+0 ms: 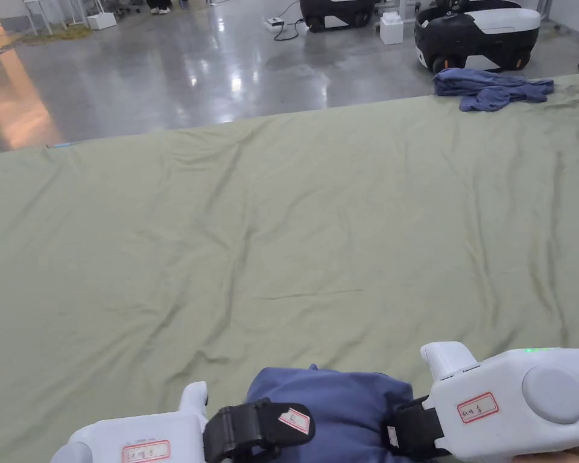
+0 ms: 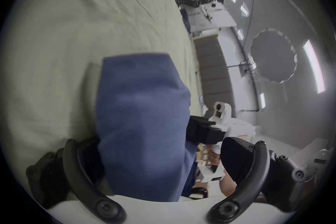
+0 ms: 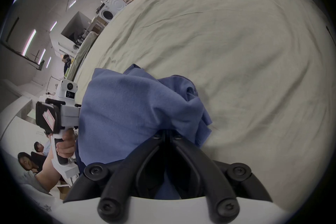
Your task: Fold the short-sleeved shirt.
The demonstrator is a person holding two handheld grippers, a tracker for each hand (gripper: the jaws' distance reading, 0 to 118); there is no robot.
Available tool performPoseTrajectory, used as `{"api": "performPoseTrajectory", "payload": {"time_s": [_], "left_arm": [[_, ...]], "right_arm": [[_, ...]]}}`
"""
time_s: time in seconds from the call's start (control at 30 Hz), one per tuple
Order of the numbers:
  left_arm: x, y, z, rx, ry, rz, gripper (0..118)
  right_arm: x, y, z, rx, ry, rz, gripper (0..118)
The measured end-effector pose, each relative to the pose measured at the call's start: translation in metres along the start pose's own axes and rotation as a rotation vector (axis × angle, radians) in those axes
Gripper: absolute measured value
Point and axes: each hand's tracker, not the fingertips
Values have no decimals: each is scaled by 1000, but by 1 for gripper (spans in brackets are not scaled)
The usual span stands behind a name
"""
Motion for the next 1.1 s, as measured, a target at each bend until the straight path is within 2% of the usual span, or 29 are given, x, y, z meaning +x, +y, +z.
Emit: {"api": "performPoseTrajectory", "payload": {"time_s": [0.17,0.2,0.23,0.27,0.3,0.33,0.37,0.47,0.53,0.7,0.87,1.1], "left_arm": [[36,-1,-12,-92,222,-139,115],[43,0,-12,-104,292,-163,101],[50,1,-11,-103,371,-180,80],[53,1,-8,-95,431,-200,64],[50,4,-2,-101,445,-205,58],[49,5,0,-107,346,-140,54],[48,6,2,-103,329,-94,51],[46,10,7,-81,312,-25,45],[48,12,11,-88,308,-34,39],[40,27,41,-71,213,73,35],[27,44,104,4,284,55,35],[-21,64,243,167,421,102,35]], "right_arm": [[7,-13,-1,77,38,-34,7],[8,-17,-1,102,47,-41,7],[10,-22,0,135,59,-55,7],[12,-27,1,164,74,-70,7],[15,-32,3,200,116,-96,7],[17,-39,5,235,146,-131,7],[19,-44,7,261,159,-159,7],[26,-60,20,351,245,-266,7],[30,-68,36,401,234,-283,7],[28,-71,75,468,137,-240,7],[2,-63,98,514,115,-216,7],[-51,-38,96,532,78,-142,7]]}}
